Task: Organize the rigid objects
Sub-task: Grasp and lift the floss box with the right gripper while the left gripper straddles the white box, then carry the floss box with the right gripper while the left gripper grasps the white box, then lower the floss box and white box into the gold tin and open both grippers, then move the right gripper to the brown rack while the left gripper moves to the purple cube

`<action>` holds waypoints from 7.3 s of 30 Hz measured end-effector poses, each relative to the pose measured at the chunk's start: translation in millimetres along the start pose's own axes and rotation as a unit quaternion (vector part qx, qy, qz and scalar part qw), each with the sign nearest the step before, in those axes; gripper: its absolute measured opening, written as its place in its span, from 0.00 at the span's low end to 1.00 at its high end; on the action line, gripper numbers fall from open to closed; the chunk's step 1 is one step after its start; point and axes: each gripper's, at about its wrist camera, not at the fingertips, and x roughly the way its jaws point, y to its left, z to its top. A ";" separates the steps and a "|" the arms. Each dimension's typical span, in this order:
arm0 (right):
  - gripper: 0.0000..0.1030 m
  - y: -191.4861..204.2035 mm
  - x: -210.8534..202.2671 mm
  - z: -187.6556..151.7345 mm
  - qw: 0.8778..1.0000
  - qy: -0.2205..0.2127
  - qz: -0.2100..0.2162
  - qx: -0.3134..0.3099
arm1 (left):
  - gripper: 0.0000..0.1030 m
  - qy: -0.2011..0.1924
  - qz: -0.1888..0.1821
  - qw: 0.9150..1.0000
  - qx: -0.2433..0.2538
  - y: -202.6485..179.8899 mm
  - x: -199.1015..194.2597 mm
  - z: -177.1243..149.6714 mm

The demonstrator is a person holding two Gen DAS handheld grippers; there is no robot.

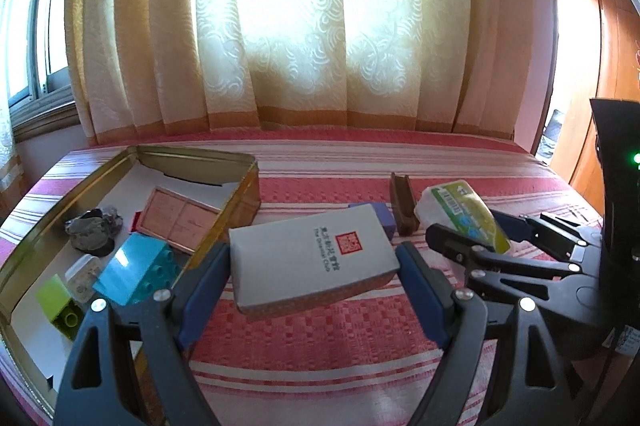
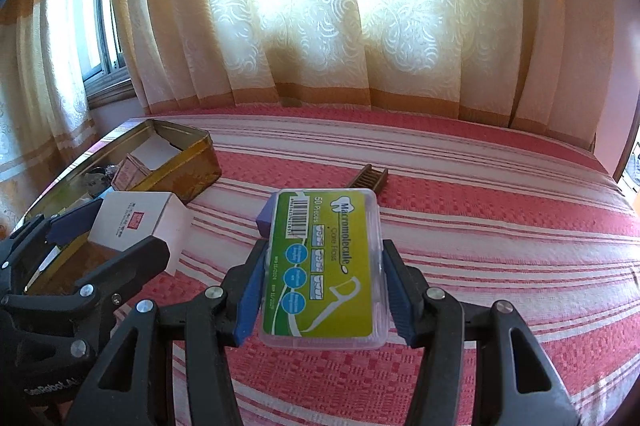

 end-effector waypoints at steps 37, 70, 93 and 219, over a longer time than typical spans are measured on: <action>0.55 26.8 -14.7 -5.5 0.999 -0.029 0.023 0.001 | 0.82 -0.039 0.019 0.999 -0.016 21.6 -34.6 -10.1; 0.55 51.3 -16.1 -7.7 0.999 -0.033 0.041 -0.006 | 0.82 -0.075 0.009 0.997 -0.031 44.8 -57.1 -18.0; 0.55 69.3 -15.7 -7.9 0.997 -0.038 0.066 -0.014 | 0.82 -0.096 0.033 0.994 -0.034 70.2 -69.2 -17.0; 0.42 -69.2 94.7 22.2 0.992 0.111 -0.038 0.041 | 1.00 0.070 0.064 0.995 0.031 -30.0 92.5 42.3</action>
